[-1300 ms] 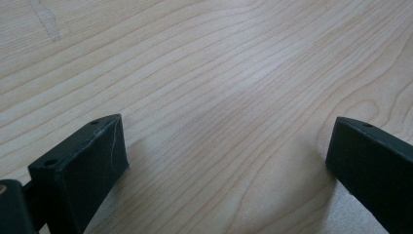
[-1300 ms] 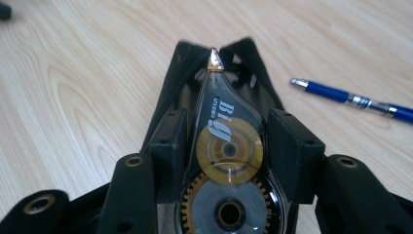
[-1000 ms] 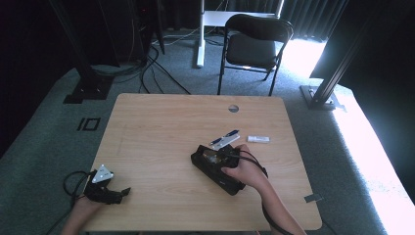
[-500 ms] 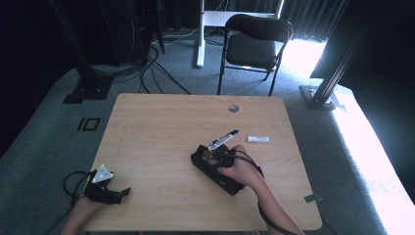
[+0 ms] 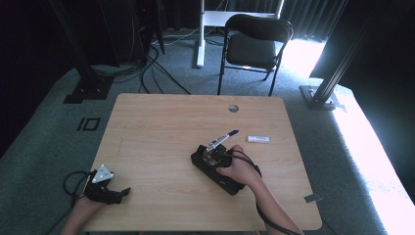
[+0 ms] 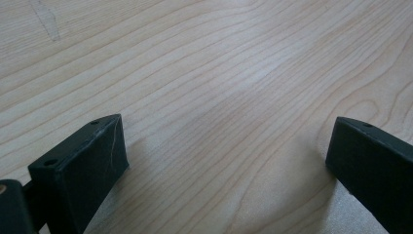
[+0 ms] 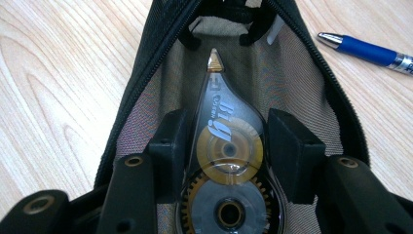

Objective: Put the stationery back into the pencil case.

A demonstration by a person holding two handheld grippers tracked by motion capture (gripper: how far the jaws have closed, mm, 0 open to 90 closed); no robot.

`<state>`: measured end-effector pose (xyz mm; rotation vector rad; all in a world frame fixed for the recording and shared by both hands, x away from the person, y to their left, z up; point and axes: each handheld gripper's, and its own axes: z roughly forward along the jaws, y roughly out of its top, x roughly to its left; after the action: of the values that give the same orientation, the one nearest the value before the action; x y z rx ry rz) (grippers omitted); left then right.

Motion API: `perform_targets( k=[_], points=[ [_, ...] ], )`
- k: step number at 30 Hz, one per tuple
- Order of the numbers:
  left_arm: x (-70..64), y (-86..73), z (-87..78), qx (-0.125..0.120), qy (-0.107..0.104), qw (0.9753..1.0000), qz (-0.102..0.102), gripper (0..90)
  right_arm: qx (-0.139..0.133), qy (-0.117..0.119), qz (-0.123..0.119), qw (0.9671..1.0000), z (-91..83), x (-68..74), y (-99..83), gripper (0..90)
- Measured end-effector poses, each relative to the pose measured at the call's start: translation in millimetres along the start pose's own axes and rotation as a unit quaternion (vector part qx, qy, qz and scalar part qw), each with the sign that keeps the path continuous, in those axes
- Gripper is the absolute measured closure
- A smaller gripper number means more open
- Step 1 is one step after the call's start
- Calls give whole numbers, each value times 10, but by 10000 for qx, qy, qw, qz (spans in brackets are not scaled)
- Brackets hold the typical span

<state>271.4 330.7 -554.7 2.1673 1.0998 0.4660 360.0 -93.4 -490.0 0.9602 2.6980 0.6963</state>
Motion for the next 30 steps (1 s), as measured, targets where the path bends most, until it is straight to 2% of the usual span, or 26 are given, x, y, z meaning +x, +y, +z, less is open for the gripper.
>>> perform_targets(
  k=[9,17,30],
  points=[
    [0,0,0,0,-1,10000,1,16,68,-30,-58,10000,2,-3,3,506],
    [0,0,0,-1,0,10000,0,16,88,34,-81,9999,-4,-13,-11,507],
    [1,-1,-1,0,-5,10000,5,15,-129,72,-148,9998,-84,-23,-4,474]
  ],
)
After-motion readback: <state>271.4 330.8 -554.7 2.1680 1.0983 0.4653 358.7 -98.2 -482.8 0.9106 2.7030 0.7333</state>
